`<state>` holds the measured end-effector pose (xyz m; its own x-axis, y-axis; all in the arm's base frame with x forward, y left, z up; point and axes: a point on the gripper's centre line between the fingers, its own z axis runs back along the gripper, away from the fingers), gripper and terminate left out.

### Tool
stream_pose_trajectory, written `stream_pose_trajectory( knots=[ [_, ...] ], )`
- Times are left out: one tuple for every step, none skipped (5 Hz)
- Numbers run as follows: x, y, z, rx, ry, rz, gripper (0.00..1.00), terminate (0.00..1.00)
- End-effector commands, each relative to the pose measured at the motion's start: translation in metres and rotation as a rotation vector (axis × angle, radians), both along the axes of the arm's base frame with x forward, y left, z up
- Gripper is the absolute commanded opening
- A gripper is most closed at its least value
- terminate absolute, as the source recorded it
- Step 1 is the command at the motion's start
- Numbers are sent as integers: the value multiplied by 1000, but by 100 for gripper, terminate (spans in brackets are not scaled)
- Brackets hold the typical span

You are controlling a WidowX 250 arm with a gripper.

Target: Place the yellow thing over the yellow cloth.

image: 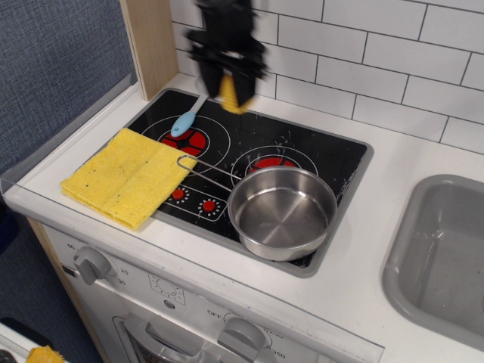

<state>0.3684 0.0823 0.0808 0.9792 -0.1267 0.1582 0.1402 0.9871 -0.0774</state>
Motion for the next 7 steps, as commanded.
stream_pose_trajectory(
  knots=[
    [-54, 62, 4, 53, -10, 113, 0, 0],
    [-75, 76, -10, 97, 16, 120, 0, 0],
    [-93, 81, -24, 126, 43, 115, 0, 0],
    [-100, 77, -29, 121, 62, 98, 0, 0],
    [-99, 72, -26, 119, 54, 76, 100, 0],
    [-99, 70, -10, 107, 8, 61, 100, 0],
    [-104, 70, 12, 87, -56, 53, 100, 0]
  ],
)
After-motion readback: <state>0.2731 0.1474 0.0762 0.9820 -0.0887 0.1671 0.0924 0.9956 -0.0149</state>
